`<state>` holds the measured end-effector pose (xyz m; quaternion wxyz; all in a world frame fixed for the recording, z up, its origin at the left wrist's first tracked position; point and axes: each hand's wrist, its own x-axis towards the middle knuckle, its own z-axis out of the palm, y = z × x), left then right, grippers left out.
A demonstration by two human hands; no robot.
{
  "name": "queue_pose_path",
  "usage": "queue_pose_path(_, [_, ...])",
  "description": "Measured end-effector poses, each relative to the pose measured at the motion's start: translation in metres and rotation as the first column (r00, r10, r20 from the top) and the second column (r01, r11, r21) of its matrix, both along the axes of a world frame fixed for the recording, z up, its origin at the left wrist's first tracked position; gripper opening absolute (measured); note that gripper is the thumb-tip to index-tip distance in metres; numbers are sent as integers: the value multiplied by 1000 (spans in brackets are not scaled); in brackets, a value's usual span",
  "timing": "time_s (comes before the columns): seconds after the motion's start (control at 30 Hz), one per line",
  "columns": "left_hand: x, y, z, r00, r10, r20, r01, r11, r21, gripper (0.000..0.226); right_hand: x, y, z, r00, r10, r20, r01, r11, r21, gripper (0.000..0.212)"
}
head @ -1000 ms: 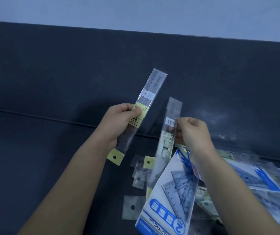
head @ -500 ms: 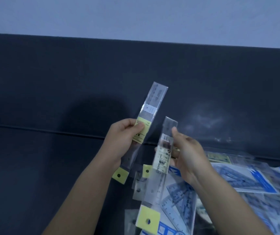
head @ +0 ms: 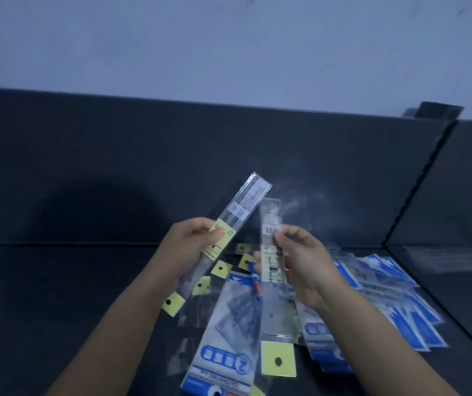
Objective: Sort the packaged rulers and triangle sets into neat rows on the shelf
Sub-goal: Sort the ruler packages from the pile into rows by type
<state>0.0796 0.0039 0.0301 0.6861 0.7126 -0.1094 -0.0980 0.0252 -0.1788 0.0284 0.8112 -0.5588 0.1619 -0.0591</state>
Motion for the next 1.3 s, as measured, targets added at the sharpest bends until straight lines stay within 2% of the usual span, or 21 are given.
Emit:
queue_pose_path(0.17, [-30,-64,28,989,-138,45,132,986,106,15,-54,-77,10,998,-58,5,58,995,80,9])
queue_pose_path(0.3, [-69,-143,34,969,-232,83,218,964,150,10,-107,-158,9,1000,-25,-9,26,995,92,11])
queue_pose_path(0.43, [-114,-233,22,960,-273,58,258,949,182,12,-164,-256,10,997,-62,41,60,997,55,34])
queue_pose_path(0.5, [-133,-278,16,957,-289,39,275,940,202,12,-192,-306,13,994,-92,66,93,996,-12,42])
queue_pose_path(0.57, [-148,-321,13,956,-290,36,275,935,222,12,-214,-353,15,989,-117,95,132,977,-167,44])
queue_pose_path(0.63, [-160,-358,11,960,-276,46,258,937,236,11,-232,-395,15,977,-154,145,200,897,-395,35])
queue_pose_path(0.67, [-166,-376,11,962,-270,49,252,940,229,11,-240,-416,13,969,-174,174,241,805,-541,28])
queue_pose_path(0.73, [-174,-407,11,967,-250,45,234,948,217,11,-253,-458,6,964,-178,196,260,505,-823,20])
queue_pose_path(0.77, [-176,-421,11,970,-239,40,225,949,221,11,-260,-479,2,972,-162,171,219,351,-910,22])
queue_pose_path(0.8, [-177,-434,12,973,-230,37,216,950,227,10,-266,-499,-2,982,-138,129,159,240,-958,26])
queue_pose_path(0.83, [-176,-447,13,974,-222,37,208,950,233,11,-272,-517,-6,991,-103,80,97,178,-979,30])
queue_pose_path(0.93, [-169,-486,14,976,-209,55,188,946,265,14,-285,-564,-17,1000,-17,-20,-18,108,-994,44])
queue_pose_path(1.07, [-151,-548,10,959,-266,97,212,902,376,15,-289,-610,-28,998,66,-21,-20,-22,-1000,50])
queue_pose_path(1.17, [-141,-607,2,923,-368,110,284,848,448,10,-289,-638,-43,990,134,-44,-37,-57,-998,49])
queue_pose_path(1.3, [-137,-685,-13,848,-519,106,385,741,551,10,-279,-683,-50,981,173,-85,-76,-59,-995,49])
